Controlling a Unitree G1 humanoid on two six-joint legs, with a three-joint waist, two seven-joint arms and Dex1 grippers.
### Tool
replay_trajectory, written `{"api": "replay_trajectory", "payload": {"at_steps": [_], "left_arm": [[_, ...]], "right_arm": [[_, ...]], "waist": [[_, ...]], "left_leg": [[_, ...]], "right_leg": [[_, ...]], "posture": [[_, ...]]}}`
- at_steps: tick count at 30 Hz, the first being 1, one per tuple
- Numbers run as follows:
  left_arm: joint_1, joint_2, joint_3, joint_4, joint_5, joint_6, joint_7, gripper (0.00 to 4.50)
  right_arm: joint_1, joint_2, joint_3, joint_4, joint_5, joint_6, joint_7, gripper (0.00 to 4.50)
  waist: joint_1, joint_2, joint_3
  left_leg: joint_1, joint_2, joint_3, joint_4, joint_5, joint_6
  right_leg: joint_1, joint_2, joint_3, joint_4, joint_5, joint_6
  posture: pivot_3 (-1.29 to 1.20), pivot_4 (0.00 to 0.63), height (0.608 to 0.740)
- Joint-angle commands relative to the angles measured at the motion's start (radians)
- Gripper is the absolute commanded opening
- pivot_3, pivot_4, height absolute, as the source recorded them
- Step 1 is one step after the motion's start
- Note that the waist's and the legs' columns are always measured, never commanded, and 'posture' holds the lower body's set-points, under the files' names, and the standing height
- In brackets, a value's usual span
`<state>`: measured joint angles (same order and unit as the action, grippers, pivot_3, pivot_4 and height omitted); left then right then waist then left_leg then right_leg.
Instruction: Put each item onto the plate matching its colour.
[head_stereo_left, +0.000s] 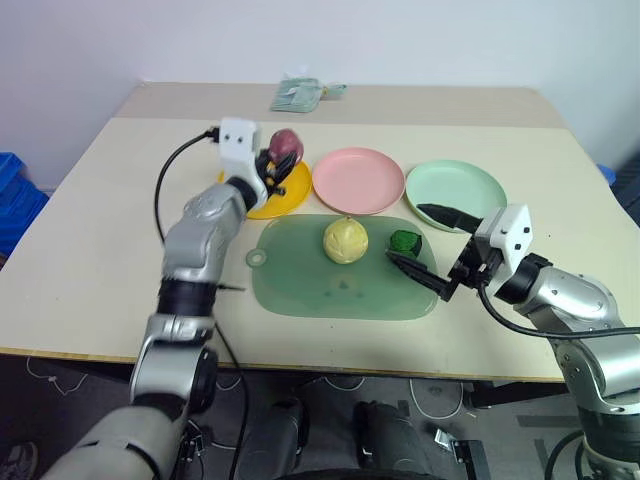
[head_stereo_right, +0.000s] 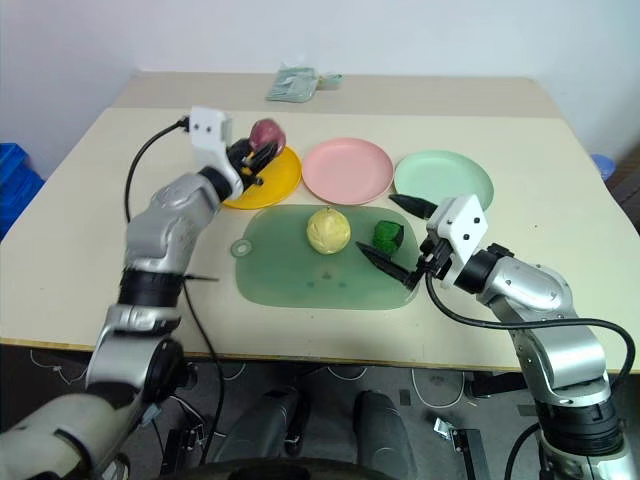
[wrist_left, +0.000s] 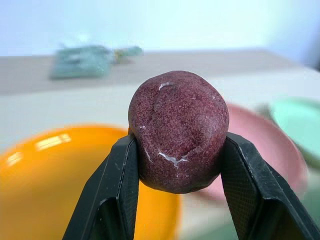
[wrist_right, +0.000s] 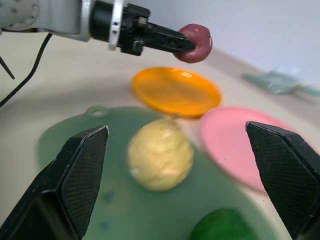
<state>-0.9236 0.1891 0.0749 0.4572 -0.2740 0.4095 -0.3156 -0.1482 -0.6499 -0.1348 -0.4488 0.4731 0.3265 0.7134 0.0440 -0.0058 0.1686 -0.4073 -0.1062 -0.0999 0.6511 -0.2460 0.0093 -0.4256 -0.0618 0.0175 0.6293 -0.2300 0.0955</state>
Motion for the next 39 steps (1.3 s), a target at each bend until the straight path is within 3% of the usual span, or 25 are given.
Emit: {"api": "replay_trajectory", "payload": {"at_steps": [1, 6, 11, 12, 19, 23, 27, 34, 39], "left_arm": [[-0.136, -0.05, -0.011, 0.303, 0.056, -0.197, -0.024, 1.76], [-0.297, -0.123, 0.004, 0.672, 0.106, -0.381, -0.021, 1.76], [-0.341, -0.142, 0.016, 0.763, 0.122, -0.435, -0.039, 4.2], [-0.343, -0.142, 0.016, 0.765, 0.125, -0.443, -0.041, 4.48], [-0.193, -0.088, -0.032, 0.506, 0.131, -0.476, -0.226, 4.48], [0.037, 0.011, -0.093, 0.042, 0.019, -0.214, -0.478, 4.48], [0.142, 0.09, -0.12, -0.206, -0.058, -0.004, -0.57, 4.48], [0.147, 0.119, -0.11, -0.341, -0.14, 0.167, -0.588, 4.48], [0.168, 0.151, -0.177, -0.388, -0.12, 0.189, -0.637, 4.48]], "right_arm": [[-0.034, 0.018, -0.023, 0.038, -0.031, -0.067, -0.011, 4.5], [-0.055, 0.049, -0.023, 0.072, -0.056, -0.115, -0.029, 4.5], [-0.037, 0.059, -0.034, 0.067, -0.066, -0.134, -0.044, 4.5], [-0.033, 0.06, -0.038, 0.066, -0.066, -0.136, -0.047, 4.5], [0.003, 0.069, -0.036, 0.034, -0.057, -0.125, -0.066, 4.5], [0.042, 0.072, -0.05, 0.01, -0.038, -0.107, -0.075, 4.5], [0.064, 0.076, -0.043, -0.011, -0.043, -0.095, -0.086, 4.5], [0.064, 0.084, -0.042, -0.045, -0.044, -0.062, -0.11, 4.5], [0.067, 0.085, -0.047, -0.062, -0.046, -0.05, -0.127, 4.5]], "waist": [[-0.002, 0.0, 0.0], [-0.007, -0.002, 0.001], [-0.007, -0.002, 0.001], [-0.006, -0.002, 0.001], [-0.01, -0.001, 0.001], [-0.028, -0.001, 0.001], [-0.03, -0.001, 0.001], [-0.031, -0.001, 0.001], [-0.031, -0.001, 0.001]], "left_leg": [[0.0, 0.0, 0.0, 0.0, 0.0, 0.0], [0.0, -0.001, 0.001, -0.003, 0.0, 0.0], [-0.001, 0.0, 0.002, -0.003, 0.0, 0.0], [-0.001, 0.0, 0.002, -0.003, 0.0, 0.0], [-0.001, 0.0, 0.002, -0.002, 0.0, 0.0], [0.0, 0.0, 0.002, -0.003, 0.0, 0.0], [0.0, 0.0, 0.002, -0.002, 0.0, 0.0], [0.001, 0.0, 0.001, -0.001, 0.0, 0.0], [0.001, 0.0, 0.001, -0.002, 0.0, 0.0]], "right_leg": [[0.0, 0.0, 0.0, 0.0, 0.0, 0.0], [-0.002, 0.0, 0.001, 0.0, 0.0, 0.001], [-0.004, 0.0, 0.002, 0.001, 0.0, 0.001], [-0.004, 0.0, 0.002, 0.001, 0.0, 0.001], [-0.003, 0.0, 0.003, 0.002, 0.001, 0.001], [-0.004, 0.0, 0.004, 0.002, 0.001, 0.001], [-0.003, 0.0, 0.004, 0.003, 0.001, 0.0], [-0.002, 0.0, 0.004, 0.003, 0.001, 0.0], [-0.002, 0.0, 0.004, 0.003, 0.001, 0.0]], "posture": [[0.0, 0.15, 0.74], [0.0, 0.15, 0.74], [0.0, 0.15, 0.74], [0.0, 0.15, 0.74], [0.0, 0.15, 0.74], [0.0, 0.15, 0.74], [0.0, 0.15, 0.74], [0.0, 0.15, 0.74], [0.0, 0.15, 0.74]]}}
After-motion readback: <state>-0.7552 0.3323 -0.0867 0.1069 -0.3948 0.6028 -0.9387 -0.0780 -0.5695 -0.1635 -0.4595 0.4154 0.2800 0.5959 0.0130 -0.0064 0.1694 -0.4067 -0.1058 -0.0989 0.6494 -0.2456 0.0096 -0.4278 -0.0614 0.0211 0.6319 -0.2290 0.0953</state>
